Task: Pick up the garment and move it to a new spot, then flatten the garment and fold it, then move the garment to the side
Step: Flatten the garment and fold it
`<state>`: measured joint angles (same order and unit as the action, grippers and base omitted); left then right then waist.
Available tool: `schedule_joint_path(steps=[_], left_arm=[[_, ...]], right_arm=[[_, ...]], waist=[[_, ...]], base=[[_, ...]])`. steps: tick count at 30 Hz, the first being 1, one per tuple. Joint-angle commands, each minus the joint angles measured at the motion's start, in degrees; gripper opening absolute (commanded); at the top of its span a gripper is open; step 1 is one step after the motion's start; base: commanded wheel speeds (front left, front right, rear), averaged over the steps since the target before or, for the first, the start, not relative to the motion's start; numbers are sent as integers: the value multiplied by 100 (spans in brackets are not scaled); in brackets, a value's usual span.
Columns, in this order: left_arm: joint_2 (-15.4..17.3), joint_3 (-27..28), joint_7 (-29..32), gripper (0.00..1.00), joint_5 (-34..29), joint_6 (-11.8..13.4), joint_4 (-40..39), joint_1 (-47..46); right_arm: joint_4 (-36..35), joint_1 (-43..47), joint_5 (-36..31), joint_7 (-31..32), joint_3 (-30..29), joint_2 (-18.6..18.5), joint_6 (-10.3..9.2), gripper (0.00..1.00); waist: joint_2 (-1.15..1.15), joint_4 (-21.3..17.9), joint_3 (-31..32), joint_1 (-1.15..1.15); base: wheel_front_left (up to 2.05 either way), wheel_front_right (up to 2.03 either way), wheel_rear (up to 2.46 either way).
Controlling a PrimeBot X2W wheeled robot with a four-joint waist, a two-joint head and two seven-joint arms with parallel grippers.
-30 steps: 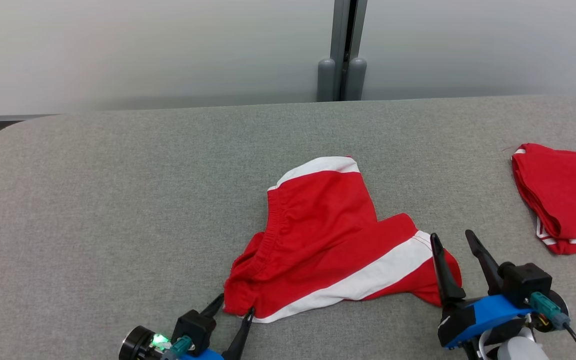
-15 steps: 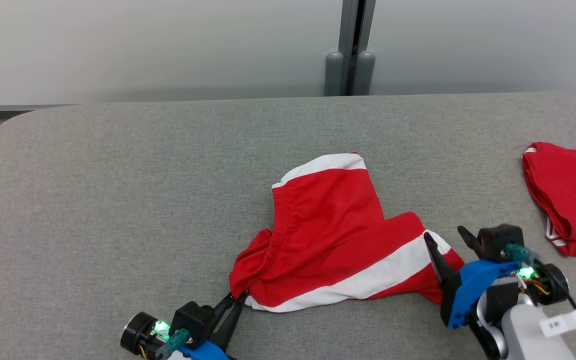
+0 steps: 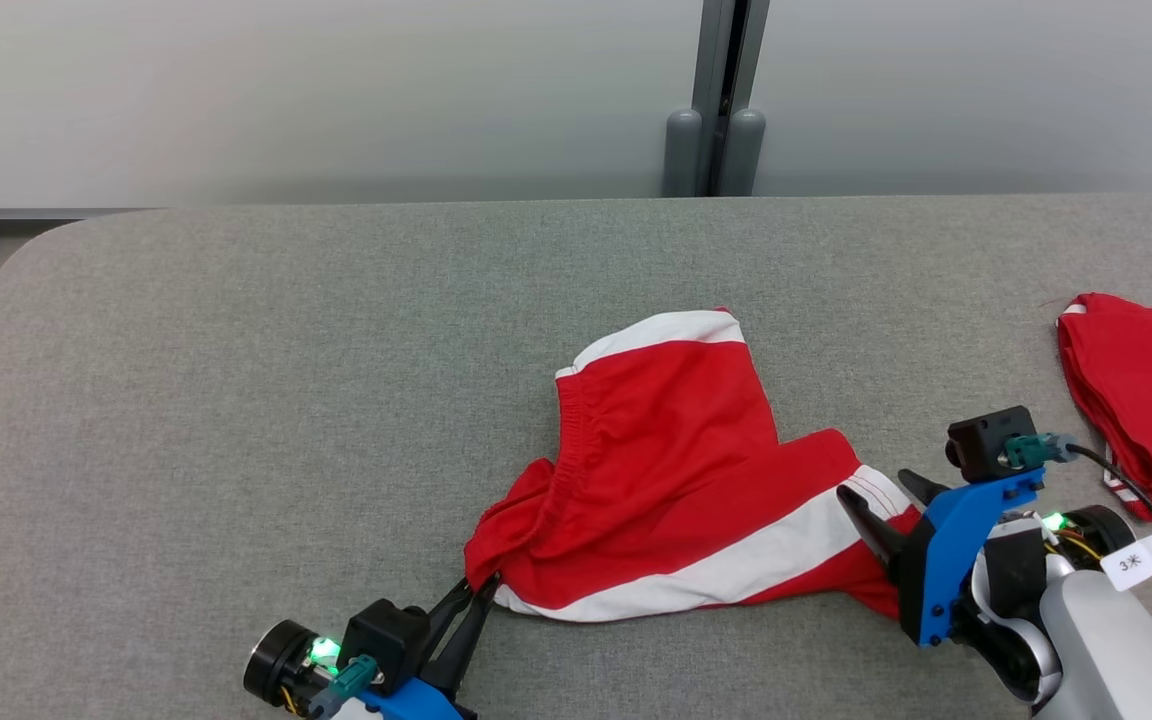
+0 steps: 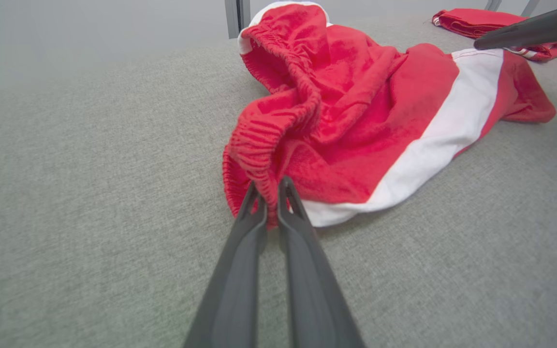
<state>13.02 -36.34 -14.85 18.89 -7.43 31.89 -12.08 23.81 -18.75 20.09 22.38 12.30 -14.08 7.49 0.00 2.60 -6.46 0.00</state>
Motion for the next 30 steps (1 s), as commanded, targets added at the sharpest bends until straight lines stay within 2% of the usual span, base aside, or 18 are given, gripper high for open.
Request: schedule_joint_path(steps=[1, 7, 16, 20, 30], left_arm=[[22, -10, -33, 0, 17, -7, -16, -18], [40, 11, -35, 0, 51, -7, -29, 10], [64, -20, -39, 0, 55, -7, -49, 8], [67, -34, -39, 0, 60, -7, -70, -34], [89, -3, -40, 0, 63, 10, -94, -71]], right_arm=[[-111, 61, 150, 49, 71, -80, 1, 100], [-301, 177, 524, 128, 258, -178, 1, 100], [85, 37, 390, 0, -32, -138, 1, 100], [296, -83, 608, -11, 162, -89, 1, 100], [101, -207, 930, -159, 688, -291, 1, 99]], waist=[[0, -1, 7, 0], [0, -3, 19, 0], [0, 3, -13, 0], [0, 20, -78, 0], [0, 1, -153, 0]], base=[[0, 0, 0], [0, 0, 0], [0, 0, 0], [0, 0, 0], [0, 0, 0]])
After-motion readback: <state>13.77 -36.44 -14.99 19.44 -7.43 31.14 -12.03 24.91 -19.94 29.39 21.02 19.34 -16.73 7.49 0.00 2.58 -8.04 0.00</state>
